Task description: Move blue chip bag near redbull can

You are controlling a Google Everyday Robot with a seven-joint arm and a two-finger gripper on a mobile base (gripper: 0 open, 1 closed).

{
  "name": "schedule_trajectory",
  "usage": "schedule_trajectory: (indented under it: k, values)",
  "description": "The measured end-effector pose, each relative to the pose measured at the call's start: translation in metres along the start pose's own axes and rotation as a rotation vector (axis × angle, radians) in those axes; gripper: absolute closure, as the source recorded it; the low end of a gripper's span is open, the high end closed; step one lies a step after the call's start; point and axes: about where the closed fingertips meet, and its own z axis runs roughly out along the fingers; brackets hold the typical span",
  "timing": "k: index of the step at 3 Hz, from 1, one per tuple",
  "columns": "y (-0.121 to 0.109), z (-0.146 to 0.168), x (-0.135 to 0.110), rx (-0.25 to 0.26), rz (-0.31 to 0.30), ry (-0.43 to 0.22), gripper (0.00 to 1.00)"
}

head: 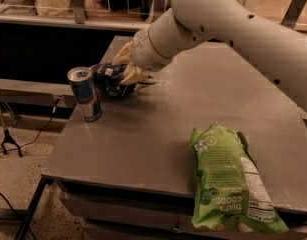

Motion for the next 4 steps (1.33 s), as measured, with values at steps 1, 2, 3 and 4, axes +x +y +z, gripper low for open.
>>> schedule_trajectory:
  k: [1,2,3,4]
  values:
    - [0.0006,0.0015,-0.0012,-0.003,-0.002,-0.001,0.61]
    - [0.0012,0.0029,-0.0024,-0.006,-0.003,-0.003,0.38]
    - [0.0018,0.0043,-0.0036,-0.009,-0.005,-0.004,0.15]
    - [0.0024,0.0056,-0.0047,-0.011,-0.007,-0.005,0.0]
